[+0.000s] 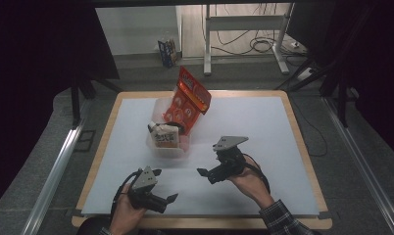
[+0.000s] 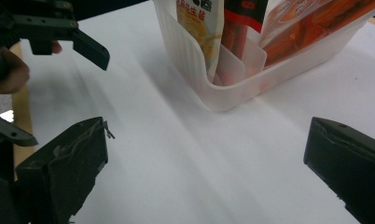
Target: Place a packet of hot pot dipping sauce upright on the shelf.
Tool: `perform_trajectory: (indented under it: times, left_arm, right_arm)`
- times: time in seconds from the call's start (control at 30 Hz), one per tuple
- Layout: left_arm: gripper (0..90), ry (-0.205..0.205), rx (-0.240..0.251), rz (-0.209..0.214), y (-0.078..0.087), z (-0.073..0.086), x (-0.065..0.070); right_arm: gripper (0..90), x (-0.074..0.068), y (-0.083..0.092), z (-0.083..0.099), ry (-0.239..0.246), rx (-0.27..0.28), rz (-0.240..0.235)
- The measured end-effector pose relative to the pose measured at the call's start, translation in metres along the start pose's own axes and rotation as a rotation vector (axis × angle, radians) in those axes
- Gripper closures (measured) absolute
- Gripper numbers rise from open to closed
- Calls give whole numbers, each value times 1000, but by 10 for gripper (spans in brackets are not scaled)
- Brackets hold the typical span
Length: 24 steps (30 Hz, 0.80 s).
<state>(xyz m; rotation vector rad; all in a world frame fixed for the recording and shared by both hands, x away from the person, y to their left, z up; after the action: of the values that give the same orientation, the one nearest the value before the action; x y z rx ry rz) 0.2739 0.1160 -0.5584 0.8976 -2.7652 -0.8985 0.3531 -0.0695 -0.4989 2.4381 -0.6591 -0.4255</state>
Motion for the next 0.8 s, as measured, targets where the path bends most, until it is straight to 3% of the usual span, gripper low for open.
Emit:
perform_trajectory:
  times: [0.13, 0.37, 0.6, 0.8]
  left_arm:
    - [5, -7, -5, 1, 0, 0, 1]
    - [6, -10, -7, 0, -1, 0, 1]
    - [6, -17, -10, -4, -1, 1, 1]
    - [6, -19, -10, -6, -1, 1, 1]
  right_arm:
    - [0, 0, 6, 0, -34, 10, -12]
    - [0, 3, 13, 3, -45, 2, 5]
    - [0, 5, 20, 8, 4, -3, 35]
    - [0, 7, 24, 10, 18, 14, 51]
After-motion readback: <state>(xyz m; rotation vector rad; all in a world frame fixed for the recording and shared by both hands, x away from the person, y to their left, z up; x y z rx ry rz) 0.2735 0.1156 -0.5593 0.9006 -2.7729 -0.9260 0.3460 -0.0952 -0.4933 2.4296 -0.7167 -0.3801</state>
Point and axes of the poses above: each handheld gripper's, and its own axes: y roughly backward along the jaws, z roughly out of its underside, x roughly to its right, the point moved 7 cm from there along -y, roughly forward along the jaws, and after that the axes turned 9 degrees about -y, right-handed, at the moved point
